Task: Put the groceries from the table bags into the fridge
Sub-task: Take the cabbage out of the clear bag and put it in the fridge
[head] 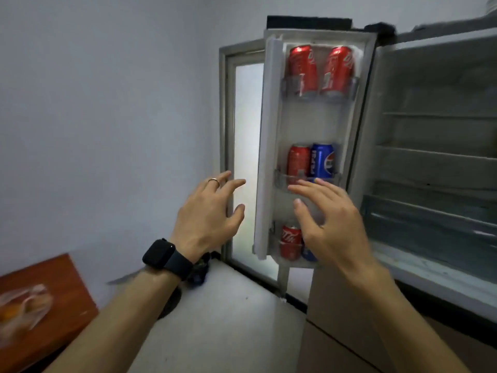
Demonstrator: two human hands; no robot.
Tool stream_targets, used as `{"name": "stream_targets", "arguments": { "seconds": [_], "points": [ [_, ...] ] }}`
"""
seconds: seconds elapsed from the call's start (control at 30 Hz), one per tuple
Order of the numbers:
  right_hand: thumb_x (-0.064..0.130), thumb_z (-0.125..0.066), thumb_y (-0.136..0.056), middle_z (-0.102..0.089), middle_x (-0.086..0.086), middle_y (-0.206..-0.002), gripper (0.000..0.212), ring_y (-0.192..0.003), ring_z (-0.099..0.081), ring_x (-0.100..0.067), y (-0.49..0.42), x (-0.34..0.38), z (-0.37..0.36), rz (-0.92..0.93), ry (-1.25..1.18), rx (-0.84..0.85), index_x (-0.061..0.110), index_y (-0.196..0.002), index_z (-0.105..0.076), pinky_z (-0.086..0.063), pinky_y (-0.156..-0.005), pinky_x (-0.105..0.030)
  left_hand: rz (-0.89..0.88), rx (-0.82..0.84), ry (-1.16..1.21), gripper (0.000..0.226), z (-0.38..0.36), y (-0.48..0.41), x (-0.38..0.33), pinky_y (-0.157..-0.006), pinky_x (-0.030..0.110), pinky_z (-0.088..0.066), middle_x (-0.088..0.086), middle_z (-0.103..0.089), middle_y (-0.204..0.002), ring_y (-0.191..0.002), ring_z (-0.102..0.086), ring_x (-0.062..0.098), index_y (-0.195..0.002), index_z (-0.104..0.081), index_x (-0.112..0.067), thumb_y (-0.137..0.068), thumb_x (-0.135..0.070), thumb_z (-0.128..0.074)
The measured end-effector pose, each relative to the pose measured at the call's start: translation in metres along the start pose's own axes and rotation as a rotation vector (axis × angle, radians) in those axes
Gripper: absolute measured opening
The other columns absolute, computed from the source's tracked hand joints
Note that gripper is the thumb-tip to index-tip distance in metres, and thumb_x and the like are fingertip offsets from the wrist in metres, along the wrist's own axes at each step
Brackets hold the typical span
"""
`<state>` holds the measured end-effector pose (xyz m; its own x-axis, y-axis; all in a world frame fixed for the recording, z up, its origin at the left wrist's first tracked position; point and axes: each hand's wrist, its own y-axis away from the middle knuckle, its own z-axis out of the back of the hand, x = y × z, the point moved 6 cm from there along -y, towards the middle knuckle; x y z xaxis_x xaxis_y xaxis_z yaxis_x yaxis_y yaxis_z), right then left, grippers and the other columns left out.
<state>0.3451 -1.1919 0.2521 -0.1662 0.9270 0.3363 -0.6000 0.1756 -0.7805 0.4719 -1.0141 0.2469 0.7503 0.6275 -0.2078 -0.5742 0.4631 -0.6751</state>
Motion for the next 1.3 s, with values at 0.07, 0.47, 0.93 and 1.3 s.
{"name": "stream_targets", "arguments": {
  "seconds": [0.07,0.47,0.93,1.3],
  "points": [
    [0.037,-0.051,-0.096,-0.052,0.024,-0.129,0.038,-0.136,-0.038,-0.003,0.034,0.013,-0.025,0.0,-0.034,0.059,0.03,-0.131,-0.063,-0.028,-0.11,-0.026,0.067,0.017,-0.018,0.05,0.003,0.045,0.03,-0.108,0.042,-0.042,-0.006,-0.043,-0.151,-0.138,-0.036,0.016,-0.141,-0.047,-0.036,-0.092,-0.042,-0.056],
    [0.035,-0.053,-0.101,-0.056,0.025,-0.133,0.033,-0.136,-0.035,0.002,0.175,0.176,-0.232,-0.024,-0.315,0.55,0.037,-0.132,-0.062,-0.019,-0.107,-0.007,0.609,0.199,-0.096,0.049,0.071,0.305,0.223,-0.111,0.032,-0.034,-0.006,-0.047,-0.147,-0.137,-0.037,0.013,-0.141,-0.049,-0.034,-0.093,-0.04,-0.058],
    [0.032,-0.053,-0.1,-0.06,0.016,-0.131,0.035,-0.13,-0.045,-0.008,0.253,0.419,-0.42,0.029,-0.455,0.842,0.032,-0.134,-0.059,-0.033,-0.105,-0.022,0.94,0.32,-0.148,0.048,0.191,0.501,0.44,-0.109,0.035,-0.039,-0.005,-0.044,-0.147,-0.137,-0.037,0.014,-0.142,-0.046,-0.035,-0.096,-0.04,-0.055],
    [0.04,-0.047,-0.103,-0.054,0.017,-0.141,0.039,-0.133,-0.043,-0.006,0.276,0.508,-0.566,0.089,-0.489,1.06,0.035,-0.141,-0.053,-0.032,-0.106,-0.023,1.088,0.36,-0.182,0.045,0.201,0.571,0.585,-0.107,0.034,-0.038,-0.004,-0.043,-0.147,-0.136,-0.039,0.016,-0.141,-0.045,-0.035,-0.097,-0.04,-0.054]
  ]
}}
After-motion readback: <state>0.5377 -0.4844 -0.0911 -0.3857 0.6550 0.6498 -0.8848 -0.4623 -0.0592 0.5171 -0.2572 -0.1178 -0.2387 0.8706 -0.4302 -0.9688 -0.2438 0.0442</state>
